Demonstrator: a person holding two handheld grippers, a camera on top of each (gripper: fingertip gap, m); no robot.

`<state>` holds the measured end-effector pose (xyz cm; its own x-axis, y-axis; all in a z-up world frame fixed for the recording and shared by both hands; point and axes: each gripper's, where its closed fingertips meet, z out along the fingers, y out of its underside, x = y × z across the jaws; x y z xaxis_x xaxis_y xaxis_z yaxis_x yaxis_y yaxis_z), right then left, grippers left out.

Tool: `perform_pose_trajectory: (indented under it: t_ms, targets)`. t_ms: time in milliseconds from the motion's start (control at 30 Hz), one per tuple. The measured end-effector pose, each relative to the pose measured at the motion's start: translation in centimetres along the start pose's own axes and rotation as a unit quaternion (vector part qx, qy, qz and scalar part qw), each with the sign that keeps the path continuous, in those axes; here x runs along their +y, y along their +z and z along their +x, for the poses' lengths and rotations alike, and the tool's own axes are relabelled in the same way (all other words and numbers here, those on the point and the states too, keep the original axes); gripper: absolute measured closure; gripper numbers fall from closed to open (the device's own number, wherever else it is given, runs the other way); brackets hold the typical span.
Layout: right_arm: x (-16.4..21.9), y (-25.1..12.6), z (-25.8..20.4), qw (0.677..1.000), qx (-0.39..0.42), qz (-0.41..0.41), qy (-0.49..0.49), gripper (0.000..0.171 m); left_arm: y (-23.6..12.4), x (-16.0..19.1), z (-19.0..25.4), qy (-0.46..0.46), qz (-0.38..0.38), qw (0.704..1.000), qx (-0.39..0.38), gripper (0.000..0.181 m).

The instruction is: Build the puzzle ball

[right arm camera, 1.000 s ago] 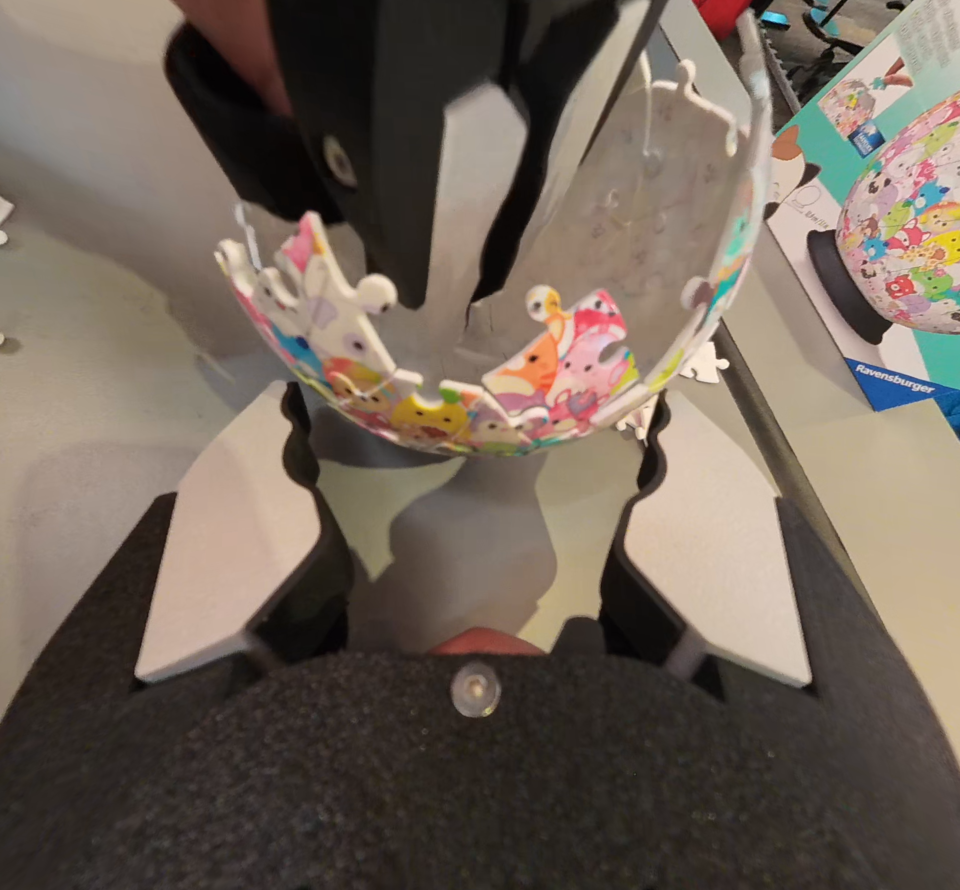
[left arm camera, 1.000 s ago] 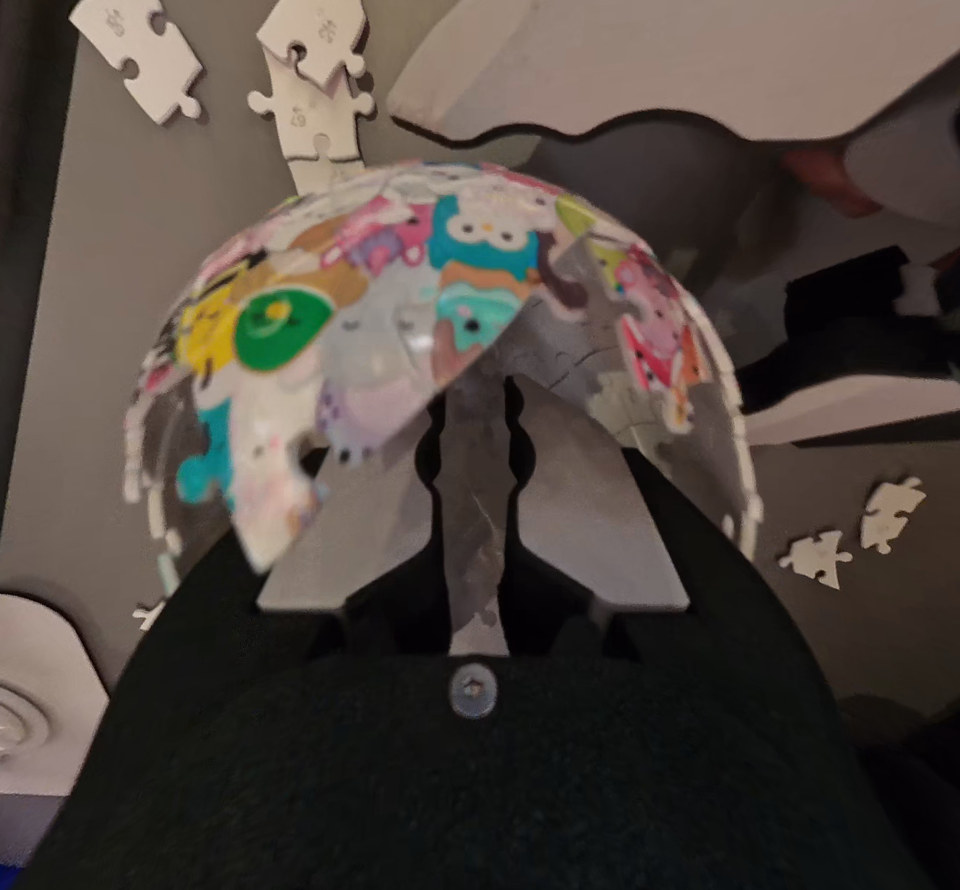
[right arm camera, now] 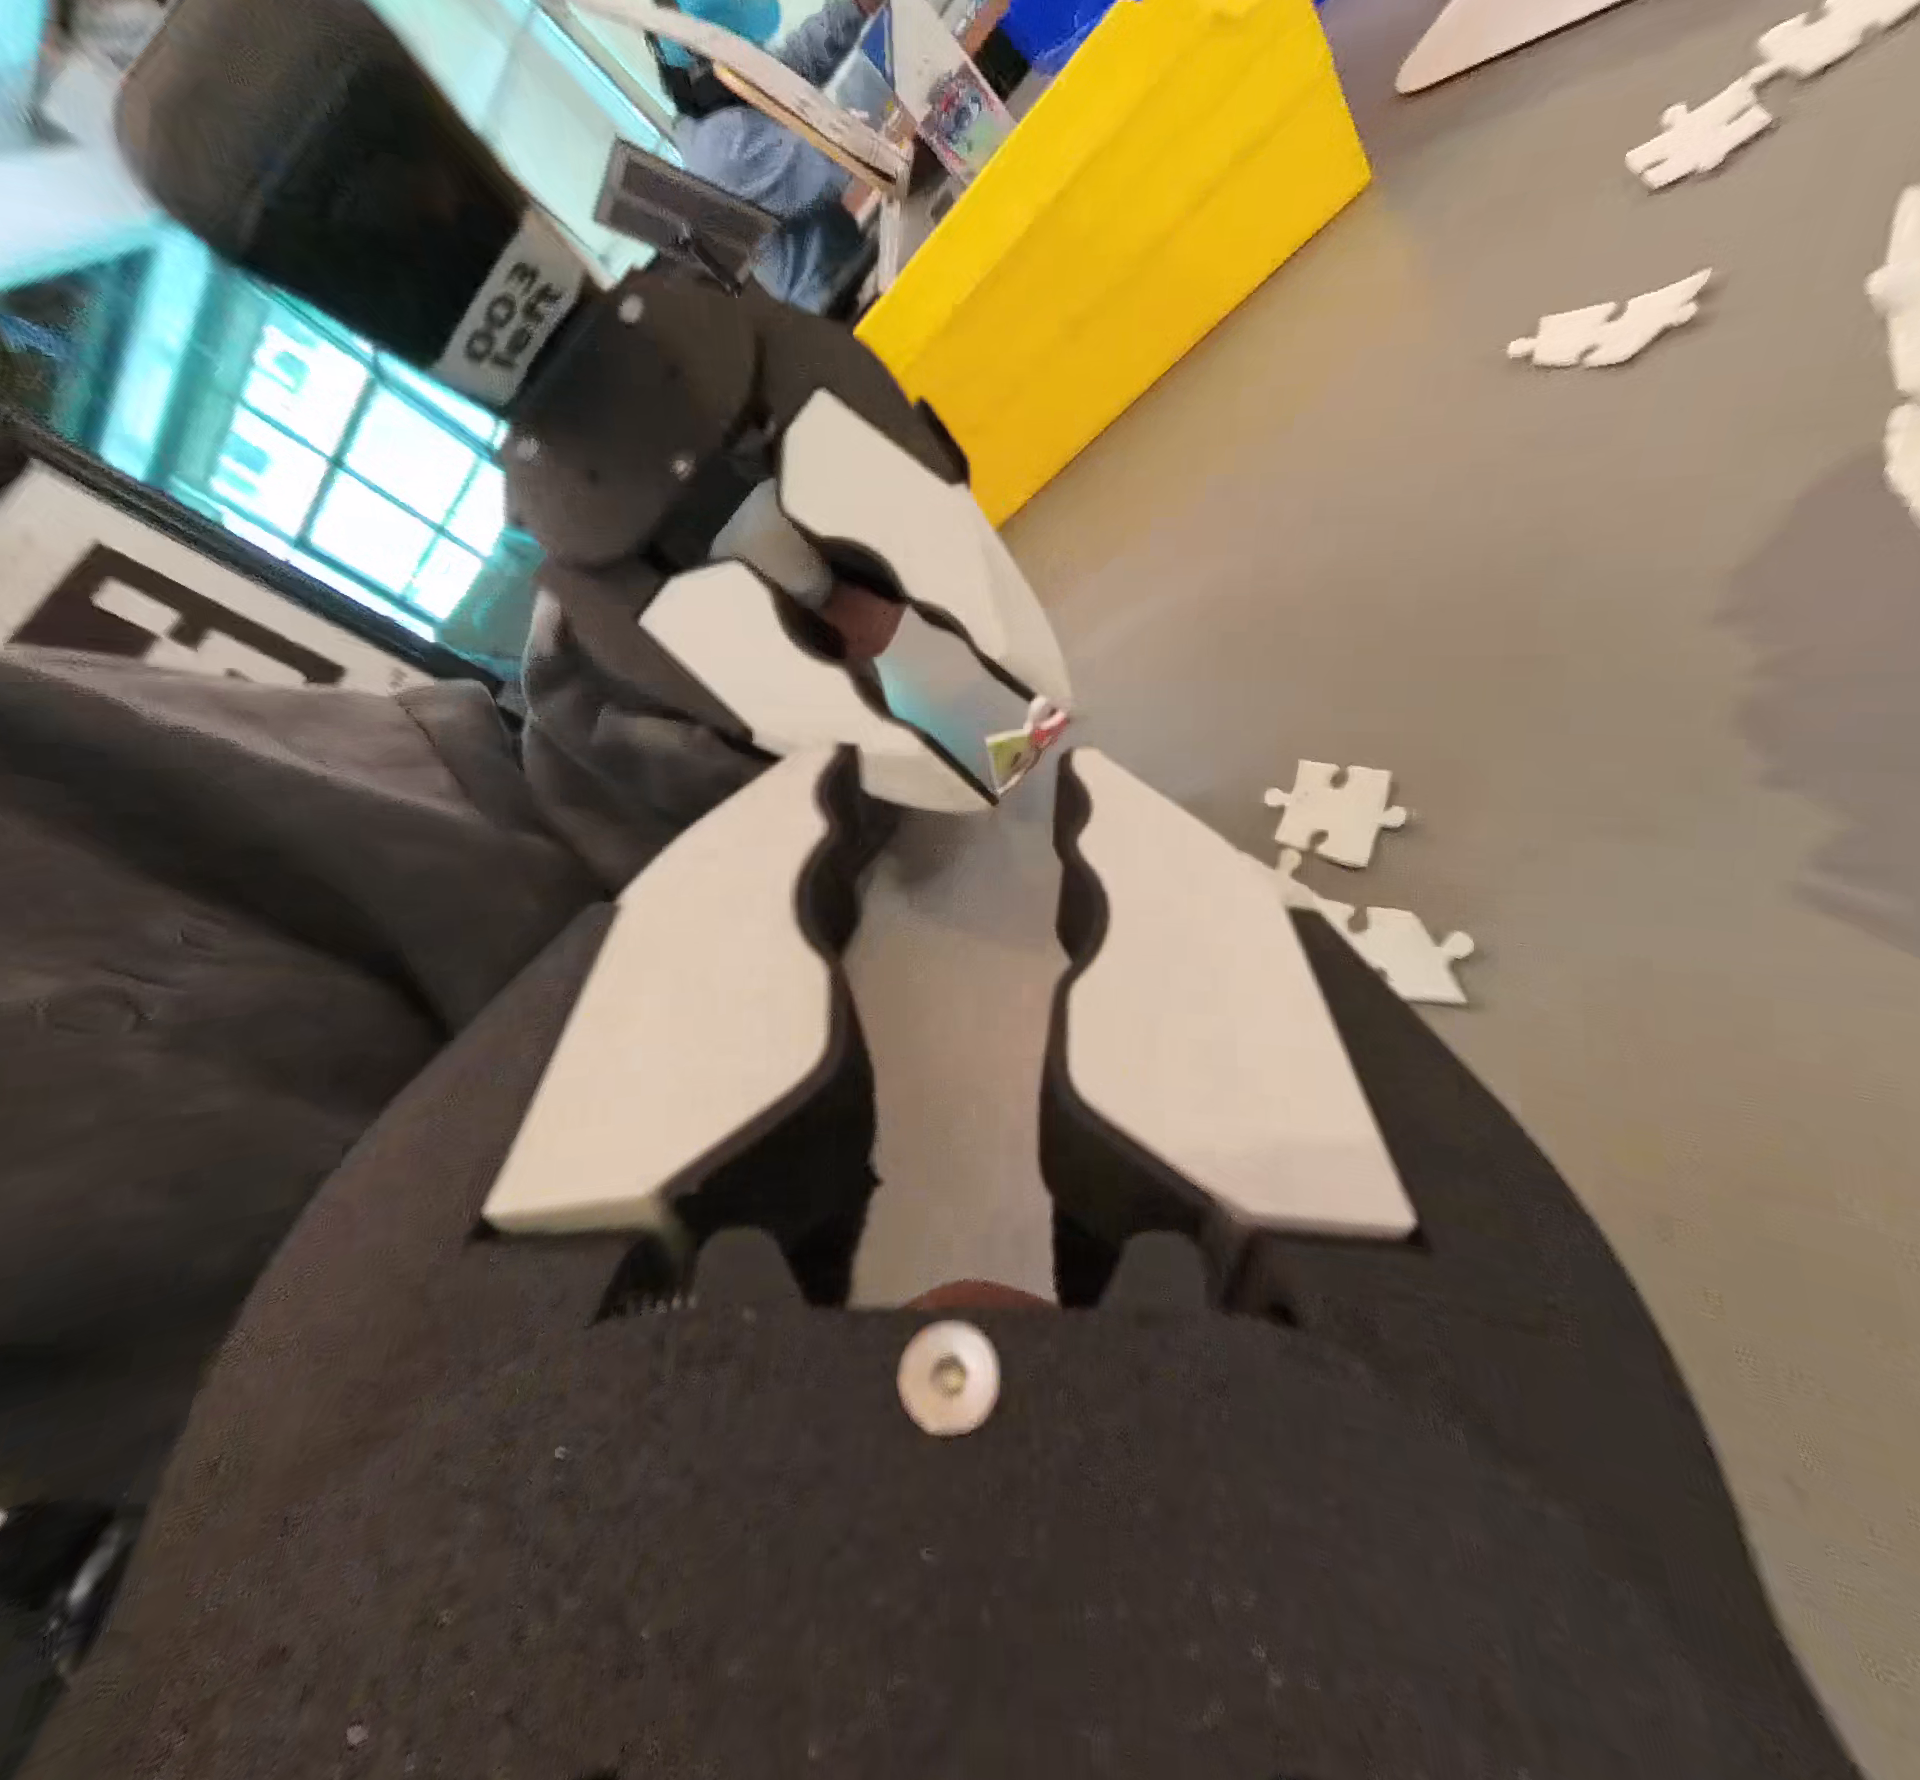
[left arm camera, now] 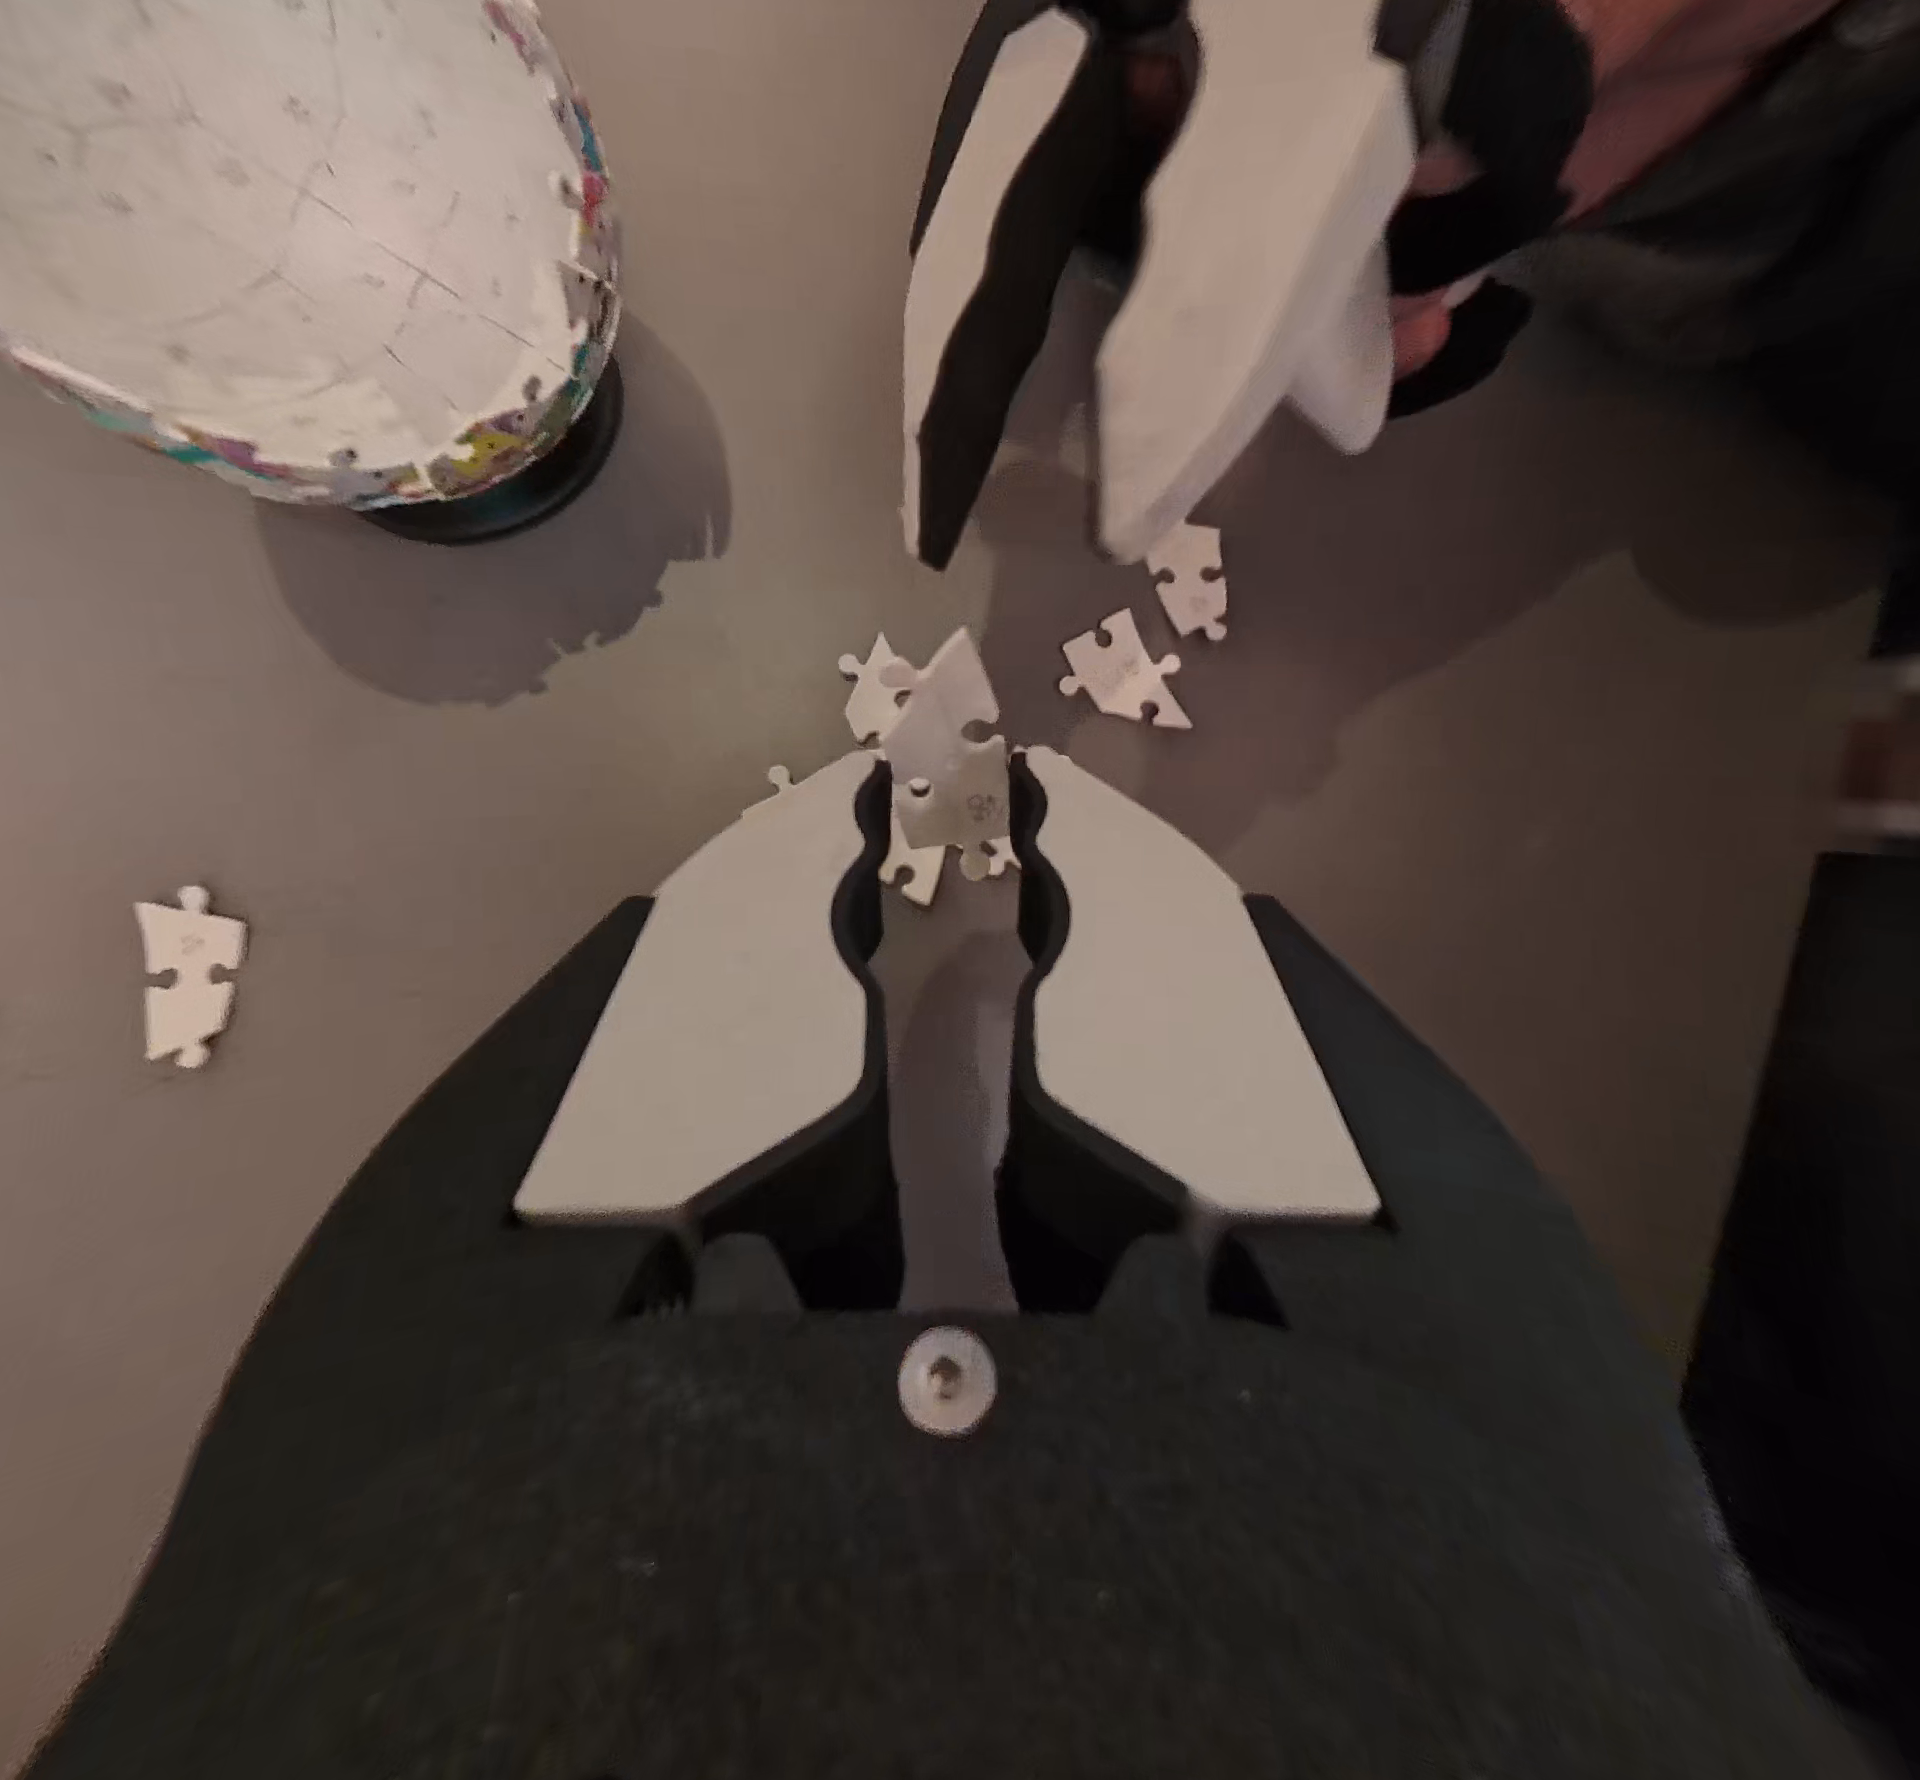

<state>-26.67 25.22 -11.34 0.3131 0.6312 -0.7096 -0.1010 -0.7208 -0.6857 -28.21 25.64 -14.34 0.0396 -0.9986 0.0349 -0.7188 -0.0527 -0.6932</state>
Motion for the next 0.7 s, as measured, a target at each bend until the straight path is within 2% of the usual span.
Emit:
perform_pose_trajectory:
  t_ms: [33,100,167,200,267,333,433,567,633,700]
  targets:
    - [0.2,0.3,0.3,1.0,0.014,-0.006,0.003,0.142,-0.1,-0.3,0.1,0.01,0.004,1.0,-0.01,0.16]
    - [1.0,1.0,1.0,0.998,0.053,-0.032,-0.02,0.142,-0.2,-0.8,0.4,0.023,0.01,0.999,-0.02,0.16]
    - [1.1,1.7,0.2,0.998,0.042,-0.04,-0.024,0.161,-0.2,-0.9,0.2,0.034,0.005,0.999,-0.043,0.16]
    - [0.9,1.5,0.8,0.996,0.071,-0.043,-0.026,0.167,-0.2,-0.8,-0.1,0.04,0.003,0.998,-0.058,0.16]
    - [0.1,0.4,1.6,0.992,0.114,-0.023,-0.041,0.169,-0.5,-0.8,-0.4,0.045,0.011,0.996,-0.074,0.169]
    - [-0.4,-1.0,1.8,0.989,0.138,-0.006,-0.051,0.169,-1.2,-1.2,-1.1,0.032,0.038,0.995,-0.089,0.163]
    - [-1.5,-4.6,2.0,0.971,0.198,0.016,-0.137,0.169,-2.3,-2.6,-3.5,-0.003,0.073,0.992,-0.098,0.163]
    - [-5.1,-10.4,3.6,0.906,0.336,0.048,-0.253,0.169,-1.8,-5.3,-9.6,-0.029,0.062,0.993,-0.1,0.151]
    - [-6.3,-11.8,5.1,0.893,0.367,0.063,-0.254,0.169,-0.9,-7.8,-12.4,-0.012,0.067,0.993,-0.096,0.147]
    - [-5.6,-12.1,7.1,0.896,0.385,0.045,-0.217,0.169,0.8,-10.0,-13.5,0.015,0.051,0.998,-0.046,0.147]
